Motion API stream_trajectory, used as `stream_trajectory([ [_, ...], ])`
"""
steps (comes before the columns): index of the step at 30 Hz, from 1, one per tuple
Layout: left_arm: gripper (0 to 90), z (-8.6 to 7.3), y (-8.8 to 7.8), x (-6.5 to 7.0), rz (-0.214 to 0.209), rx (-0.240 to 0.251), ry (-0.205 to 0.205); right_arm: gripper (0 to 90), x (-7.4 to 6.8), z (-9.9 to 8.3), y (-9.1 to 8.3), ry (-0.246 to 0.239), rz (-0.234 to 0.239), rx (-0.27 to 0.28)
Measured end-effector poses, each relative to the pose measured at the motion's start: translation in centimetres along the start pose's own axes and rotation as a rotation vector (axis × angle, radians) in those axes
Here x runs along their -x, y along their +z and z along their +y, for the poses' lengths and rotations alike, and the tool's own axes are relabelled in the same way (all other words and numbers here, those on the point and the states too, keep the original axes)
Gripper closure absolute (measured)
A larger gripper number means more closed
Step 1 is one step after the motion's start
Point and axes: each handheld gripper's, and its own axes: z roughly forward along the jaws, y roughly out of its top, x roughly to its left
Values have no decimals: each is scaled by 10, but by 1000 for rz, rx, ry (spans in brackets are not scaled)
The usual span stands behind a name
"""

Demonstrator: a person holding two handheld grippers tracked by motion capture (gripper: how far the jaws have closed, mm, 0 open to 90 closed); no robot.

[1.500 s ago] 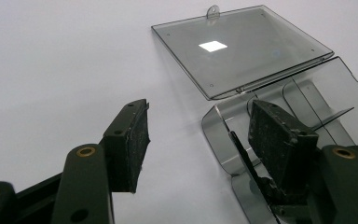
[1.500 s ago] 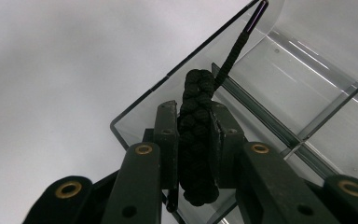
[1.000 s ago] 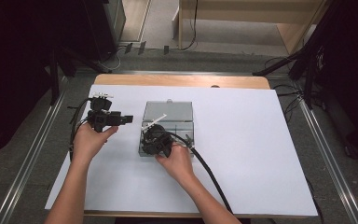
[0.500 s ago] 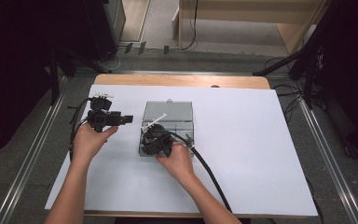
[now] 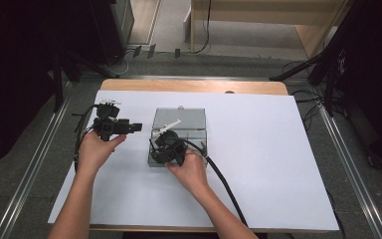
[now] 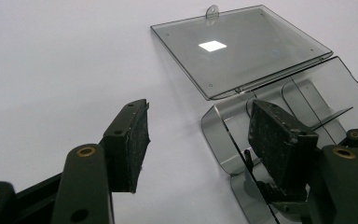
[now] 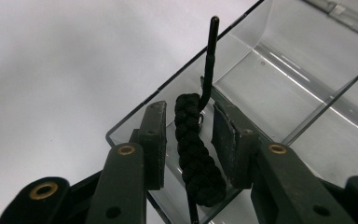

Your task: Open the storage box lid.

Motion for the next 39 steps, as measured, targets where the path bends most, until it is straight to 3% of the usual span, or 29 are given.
stream_trajectory([
  [17,390,3,4,2,-8,-10,10,599,6,-3,-24,-23,19,55],
  [39,391,6,14,11,-24,-27,29,500,44,-15,-58,14,-24,125],
])
